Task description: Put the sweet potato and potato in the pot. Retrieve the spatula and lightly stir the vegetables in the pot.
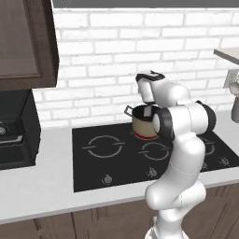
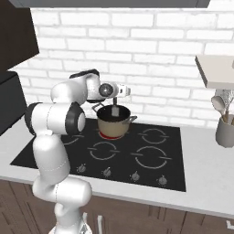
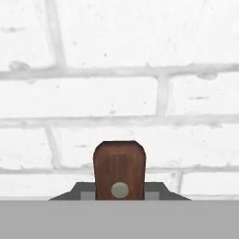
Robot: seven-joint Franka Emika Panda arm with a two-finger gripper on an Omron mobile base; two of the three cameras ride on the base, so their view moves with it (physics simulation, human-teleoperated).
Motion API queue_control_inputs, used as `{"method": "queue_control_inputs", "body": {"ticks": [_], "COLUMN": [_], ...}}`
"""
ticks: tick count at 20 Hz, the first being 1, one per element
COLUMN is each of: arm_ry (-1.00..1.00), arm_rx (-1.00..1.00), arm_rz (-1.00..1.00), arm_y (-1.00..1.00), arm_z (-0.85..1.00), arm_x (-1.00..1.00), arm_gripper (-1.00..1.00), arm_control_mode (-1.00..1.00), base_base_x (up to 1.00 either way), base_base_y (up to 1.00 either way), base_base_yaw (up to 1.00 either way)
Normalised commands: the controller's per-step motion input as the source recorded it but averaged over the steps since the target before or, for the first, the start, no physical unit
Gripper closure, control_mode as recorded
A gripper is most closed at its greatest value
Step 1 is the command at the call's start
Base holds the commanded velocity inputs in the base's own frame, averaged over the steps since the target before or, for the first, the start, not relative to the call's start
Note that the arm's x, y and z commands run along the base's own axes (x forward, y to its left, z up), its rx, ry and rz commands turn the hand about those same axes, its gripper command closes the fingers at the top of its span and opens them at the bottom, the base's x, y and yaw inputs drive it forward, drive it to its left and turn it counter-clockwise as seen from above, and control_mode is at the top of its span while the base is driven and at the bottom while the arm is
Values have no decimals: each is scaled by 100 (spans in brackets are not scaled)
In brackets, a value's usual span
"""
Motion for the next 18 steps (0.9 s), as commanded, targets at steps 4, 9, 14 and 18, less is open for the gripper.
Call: {"method": "queue_control_inputs", "body": {"ticks": [4, 9, 14, 18], "arm_ry": [25, 12, 6, -1], "arm_rx": [0, 0, 0, 0], "arm_rz": [-3, 0, 0, 0], "arm_y": [0, 0, 0, 0], "arm_z": [0, 7, 0, 33], "arm_x": [-28, -5, 19, -18], "arm_gripper": [100, 100, 100, 100], "arm_control_mode": [-100, -100, -100, -100], "base_base_x": [0, 0, 0, 0], "base_base_y": [0, 0, 0, 0], "base_base_yaw": [0, 0, 0, 0]}}
